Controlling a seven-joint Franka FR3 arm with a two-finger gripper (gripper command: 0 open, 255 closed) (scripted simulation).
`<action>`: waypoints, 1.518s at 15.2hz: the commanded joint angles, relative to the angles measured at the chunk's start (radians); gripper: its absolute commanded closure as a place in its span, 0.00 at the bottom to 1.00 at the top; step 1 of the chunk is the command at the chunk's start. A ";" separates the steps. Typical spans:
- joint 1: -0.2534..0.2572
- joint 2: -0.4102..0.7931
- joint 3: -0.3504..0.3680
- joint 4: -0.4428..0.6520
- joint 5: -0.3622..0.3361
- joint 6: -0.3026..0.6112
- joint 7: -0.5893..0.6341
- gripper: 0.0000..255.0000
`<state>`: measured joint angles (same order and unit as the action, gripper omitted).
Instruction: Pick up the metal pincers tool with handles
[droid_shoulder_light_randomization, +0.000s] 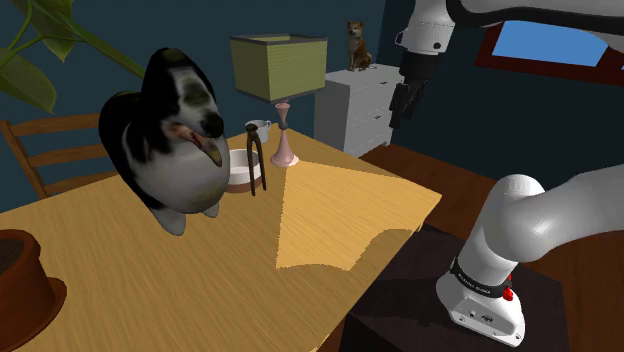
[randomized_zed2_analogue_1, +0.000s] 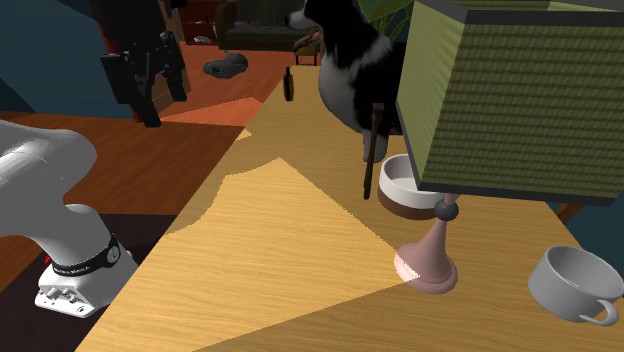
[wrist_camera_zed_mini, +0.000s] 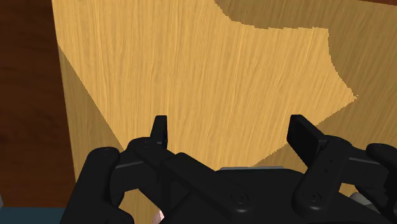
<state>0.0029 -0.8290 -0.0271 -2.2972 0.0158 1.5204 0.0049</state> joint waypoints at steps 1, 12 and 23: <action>0.000 0.000 0.000 0.000 0.000 0.000 0.000 0.00; 0.017 0.404 0.125 0.255 0.034 0.134 0.164 0.00; 0.043 0.854 0.214 0.690 -0.033 0.125 0.332 0.00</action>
<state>0.0436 -0.0173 0.1828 -1.6527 -0.0076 1.6513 0.3252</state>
